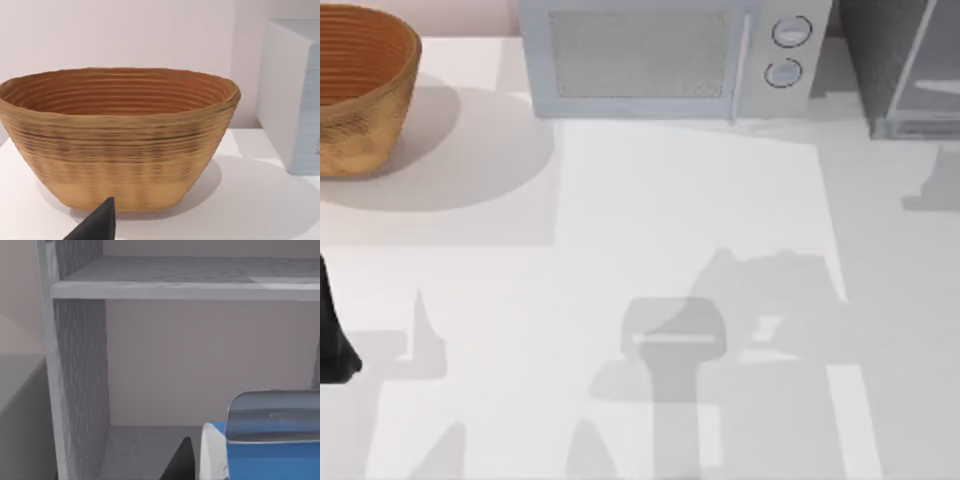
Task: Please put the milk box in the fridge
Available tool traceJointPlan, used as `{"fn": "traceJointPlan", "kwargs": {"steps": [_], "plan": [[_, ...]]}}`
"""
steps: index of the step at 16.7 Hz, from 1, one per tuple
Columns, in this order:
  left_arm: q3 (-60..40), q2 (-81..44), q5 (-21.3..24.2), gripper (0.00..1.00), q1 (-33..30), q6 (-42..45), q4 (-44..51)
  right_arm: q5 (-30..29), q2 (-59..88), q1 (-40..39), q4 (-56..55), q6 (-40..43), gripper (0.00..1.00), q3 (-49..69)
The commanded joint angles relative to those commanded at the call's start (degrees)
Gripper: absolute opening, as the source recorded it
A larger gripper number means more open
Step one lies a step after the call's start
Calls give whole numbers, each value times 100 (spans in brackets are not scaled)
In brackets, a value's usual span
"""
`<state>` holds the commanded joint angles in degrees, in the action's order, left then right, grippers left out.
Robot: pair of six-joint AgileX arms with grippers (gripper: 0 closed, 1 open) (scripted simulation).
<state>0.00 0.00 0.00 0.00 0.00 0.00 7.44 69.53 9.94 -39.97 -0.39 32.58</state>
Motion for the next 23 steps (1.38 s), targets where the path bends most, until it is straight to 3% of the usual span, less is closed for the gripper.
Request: {"fn": "traceJointPlan", "kwargs": {"steps": [12, 23], "plan": [[0, 0, 0, 100, 0, 0, 0, 591, 5026, 595, -2691, -13, 0, 2189], [0, 0, 0, 100, 0, 0, 0, 705, 5572, 575, -2784, -59, 0, 2389]]}}
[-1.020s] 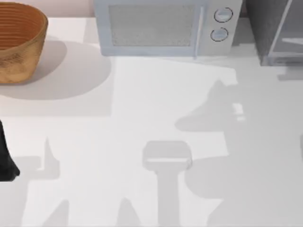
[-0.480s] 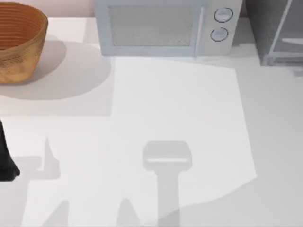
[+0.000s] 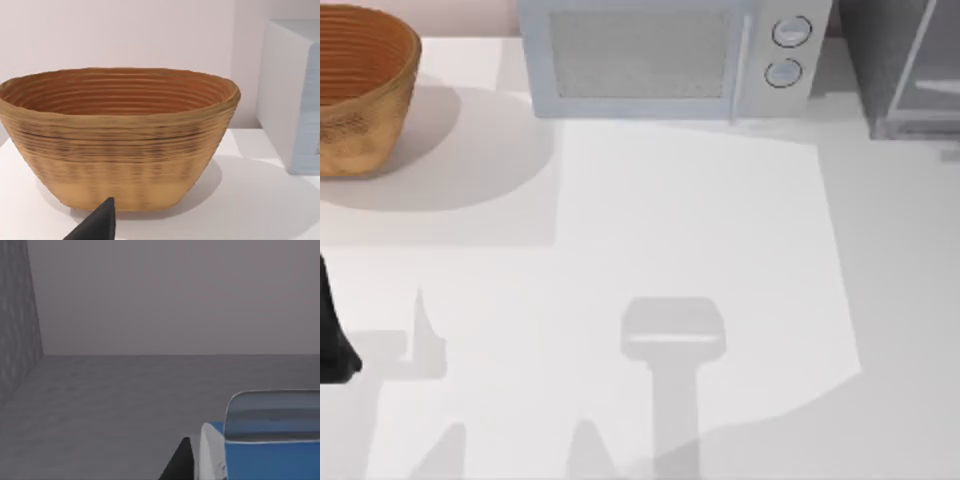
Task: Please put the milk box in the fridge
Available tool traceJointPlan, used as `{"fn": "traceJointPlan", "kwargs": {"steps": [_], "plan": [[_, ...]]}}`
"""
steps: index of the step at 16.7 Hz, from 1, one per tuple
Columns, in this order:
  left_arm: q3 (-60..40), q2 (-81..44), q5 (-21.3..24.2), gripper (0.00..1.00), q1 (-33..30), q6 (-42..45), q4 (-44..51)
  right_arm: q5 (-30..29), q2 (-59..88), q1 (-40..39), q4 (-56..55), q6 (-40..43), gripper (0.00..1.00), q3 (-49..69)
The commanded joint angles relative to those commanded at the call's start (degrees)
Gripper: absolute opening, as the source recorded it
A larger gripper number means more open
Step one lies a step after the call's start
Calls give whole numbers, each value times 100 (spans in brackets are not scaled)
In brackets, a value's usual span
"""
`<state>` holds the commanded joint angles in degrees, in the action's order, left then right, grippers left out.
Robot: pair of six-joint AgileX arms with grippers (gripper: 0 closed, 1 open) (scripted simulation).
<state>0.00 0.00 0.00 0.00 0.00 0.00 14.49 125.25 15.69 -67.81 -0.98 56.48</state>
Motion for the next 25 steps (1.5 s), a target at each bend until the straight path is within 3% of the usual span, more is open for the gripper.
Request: {"fn": "traceJointPlan", "kwargs": {"steps": [12, 19, 25], "plan": [[0, 0, 0, 100, 0, 0, 0, -255, 1221, -260, 1694, 22, 0, 3195], [0, 0, 0, 100, 0, 0, 0, -335, 1436, -316, 2050, 16, 0, 3555], [0, 0, 0, 100, 0, 0, 0, -335, 1436, -316, 2050, 16, 45, 3555]]}}
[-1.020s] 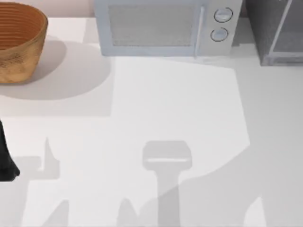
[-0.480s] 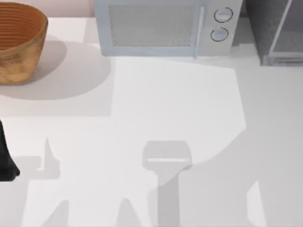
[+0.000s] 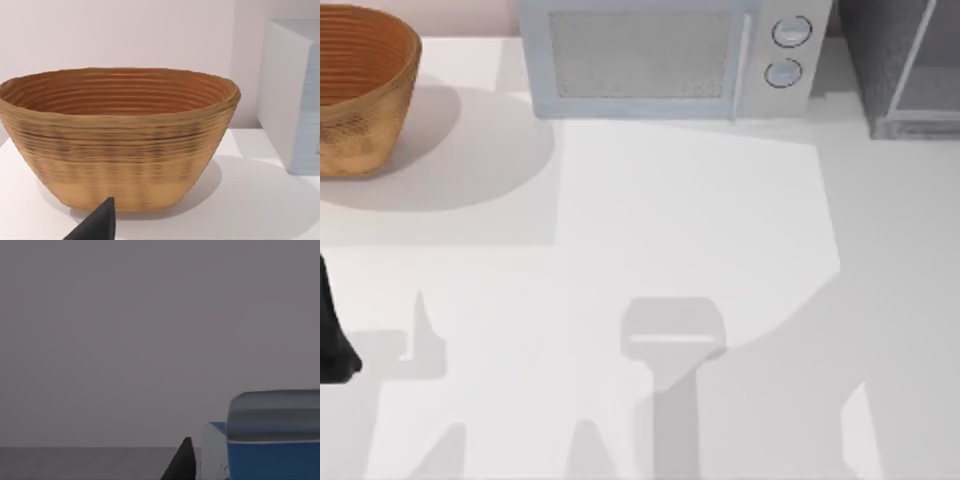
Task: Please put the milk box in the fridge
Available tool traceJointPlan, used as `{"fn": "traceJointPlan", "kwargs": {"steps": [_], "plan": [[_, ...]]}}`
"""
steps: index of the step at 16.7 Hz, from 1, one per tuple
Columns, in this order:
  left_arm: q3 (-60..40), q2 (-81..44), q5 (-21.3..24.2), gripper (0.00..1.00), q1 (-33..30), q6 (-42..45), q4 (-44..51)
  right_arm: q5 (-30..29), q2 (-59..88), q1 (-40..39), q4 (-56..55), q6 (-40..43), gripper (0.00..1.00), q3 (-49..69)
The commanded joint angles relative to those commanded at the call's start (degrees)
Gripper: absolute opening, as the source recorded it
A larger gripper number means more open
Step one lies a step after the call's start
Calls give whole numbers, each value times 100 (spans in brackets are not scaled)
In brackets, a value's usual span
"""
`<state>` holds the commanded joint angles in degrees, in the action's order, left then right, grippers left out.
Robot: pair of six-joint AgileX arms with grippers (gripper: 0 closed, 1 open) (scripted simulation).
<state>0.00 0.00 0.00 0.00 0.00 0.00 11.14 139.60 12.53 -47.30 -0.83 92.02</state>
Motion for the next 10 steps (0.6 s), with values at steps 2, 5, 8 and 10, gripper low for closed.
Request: {"fn": "traceJointPlan", "kwargs": {"steps": [2, 5, 8, 10], "plan": [[0, 0, 0, 100, 0, 0, 0, 0, 0, 0, 0, 0, 60, 0], [0, 0, 0, 100, 0, 0, 0, 0, 0, 0, 0, 0, 83, 0], [0, 0, 0, 100, 0, 0, 0, 0, 0, 0, 0, 0, 100, 0], [0, 0, 0, 100, 0, 0, 0, 0, 0, 0, 0, 0, 100, 0]]}}
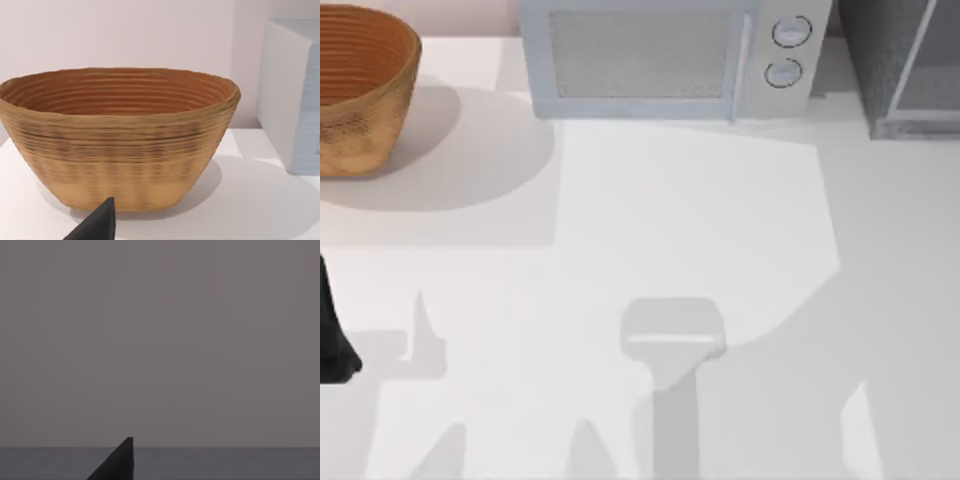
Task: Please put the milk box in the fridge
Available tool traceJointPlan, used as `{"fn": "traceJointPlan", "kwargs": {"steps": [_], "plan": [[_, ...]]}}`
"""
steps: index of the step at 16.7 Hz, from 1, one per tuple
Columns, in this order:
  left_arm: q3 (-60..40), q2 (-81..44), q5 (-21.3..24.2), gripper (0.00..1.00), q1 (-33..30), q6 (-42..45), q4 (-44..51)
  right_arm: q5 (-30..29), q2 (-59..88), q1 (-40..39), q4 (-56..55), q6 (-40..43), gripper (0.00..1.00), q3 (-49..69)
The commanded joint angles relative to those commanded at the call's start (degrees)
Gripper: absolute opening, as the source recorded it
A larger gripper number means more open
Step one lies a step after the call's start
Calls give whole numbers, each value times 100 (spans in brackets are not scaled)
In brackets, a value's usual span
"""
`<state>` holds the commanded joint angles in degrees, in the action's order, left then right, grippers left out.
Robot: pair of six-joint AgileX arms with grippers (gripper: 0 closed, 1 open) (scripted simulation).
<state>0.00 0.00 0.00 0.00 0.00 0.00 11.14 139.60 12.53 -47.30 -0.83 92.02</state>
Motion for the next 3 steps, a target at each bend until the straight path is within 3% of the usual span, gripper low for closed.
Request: {"fn": "traceJointPlan", "kwargs": {"steps": [3], "plan": [[0, 0, 0, 100, 0, 0, 0, 0, 0, 0, 0, 0, 100, 0]]}}
